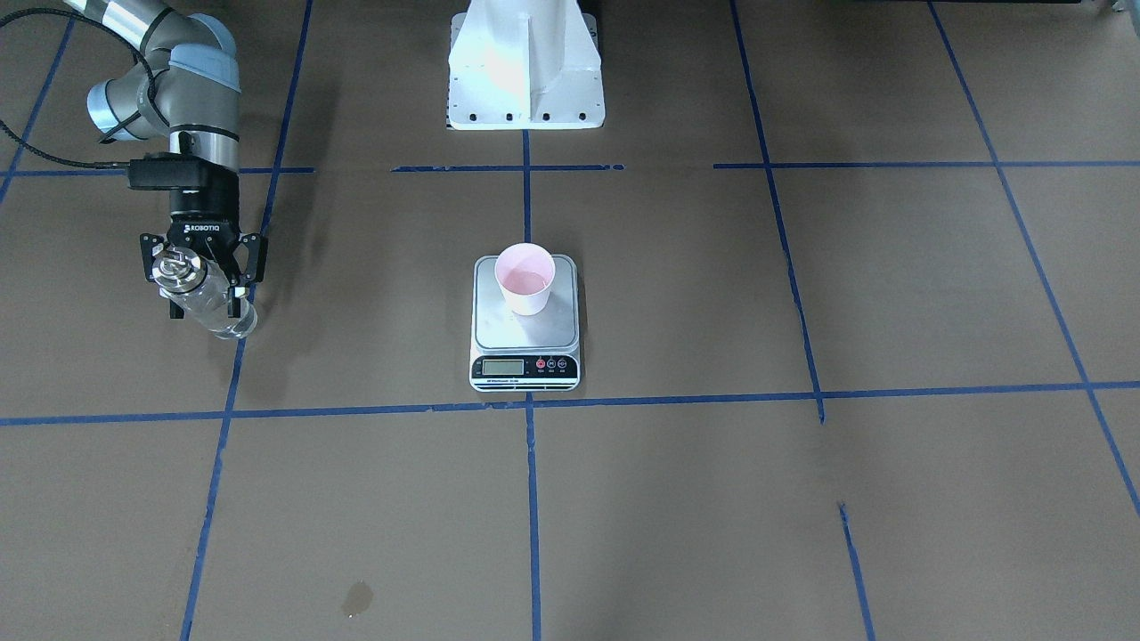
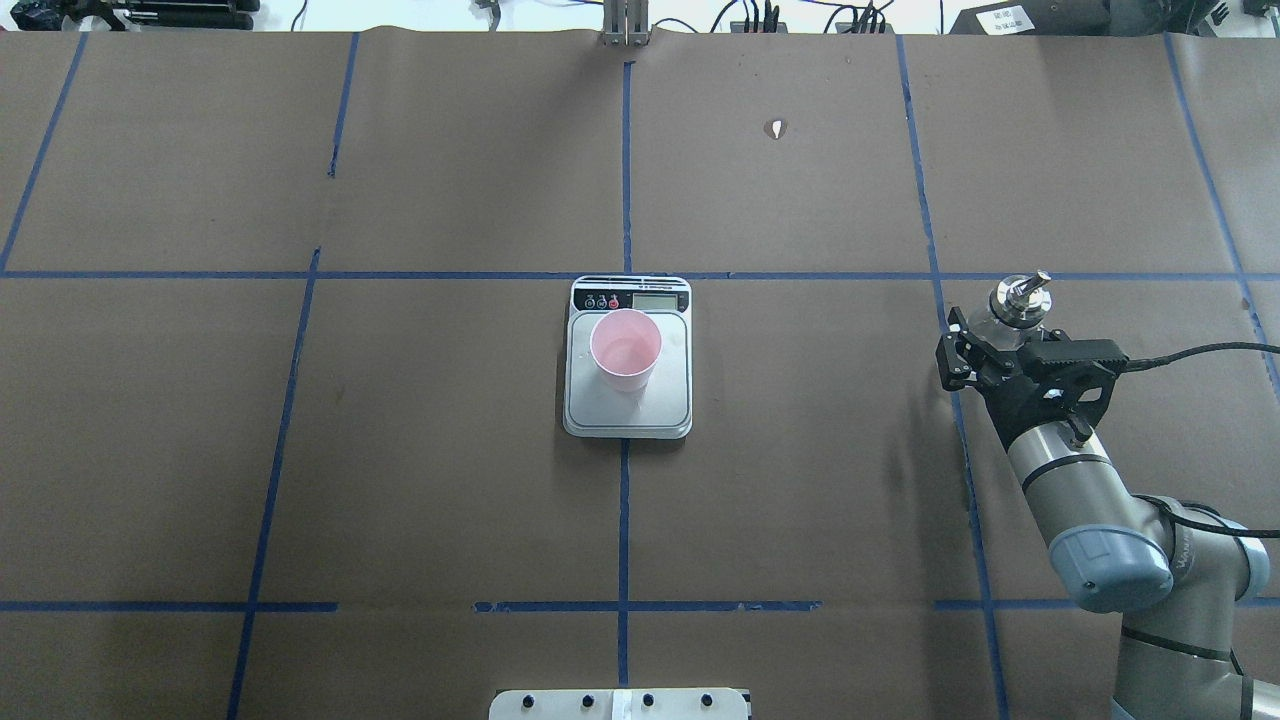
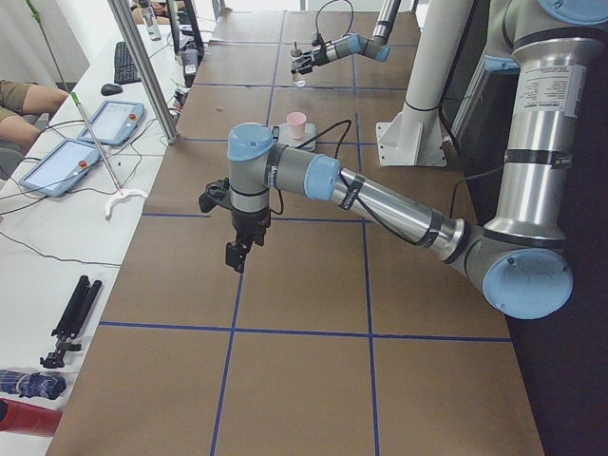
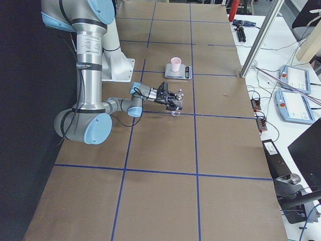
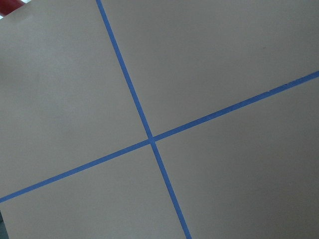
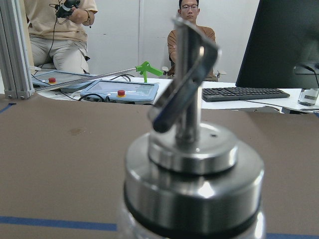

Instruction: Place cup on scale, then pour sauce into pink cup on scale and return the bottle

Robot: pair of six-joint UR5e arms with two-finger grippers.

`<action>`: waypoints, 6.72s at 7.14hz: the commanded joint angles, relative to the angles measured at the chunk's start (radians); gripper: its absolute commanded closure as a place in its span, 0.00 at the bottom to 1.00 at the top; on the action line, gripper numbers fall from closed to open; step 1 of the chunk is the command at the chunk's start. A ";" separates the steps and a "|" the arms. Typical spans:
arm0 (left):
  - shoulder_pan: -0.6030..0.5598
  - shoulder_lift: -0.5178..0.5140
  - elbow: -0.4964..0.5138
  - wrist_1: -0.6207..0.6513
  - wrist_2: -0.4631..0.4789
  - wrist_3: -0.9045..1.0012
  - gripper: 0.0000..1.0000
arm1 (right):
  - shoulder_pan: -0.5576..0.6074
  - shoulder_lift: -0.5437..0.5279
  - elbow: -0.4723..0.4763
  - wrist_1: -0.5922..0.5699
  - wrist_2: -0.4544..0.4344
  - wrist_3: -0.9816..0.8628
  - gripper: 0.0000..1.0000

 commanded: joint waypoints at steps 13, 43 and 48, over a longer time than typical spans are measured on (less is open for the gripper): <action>-0.003 -0.002 -0.022 0.040 0.002 0.000 0.00 | -0.003 -0.005 -0.002 0.003 -0.003 -0.004 0.00; -0.007 -0.006 -0.047 0.064 0.002 0.001 0.00 | 0.968 -0.150 0.345 -0.262 1.372 -0.620 0.00; -0.035 0.010 -0.028 0.060 -0.009 0.005 0.00 | 1.069 -0.070 0.325 -0.502 1.527 -0.680 0.00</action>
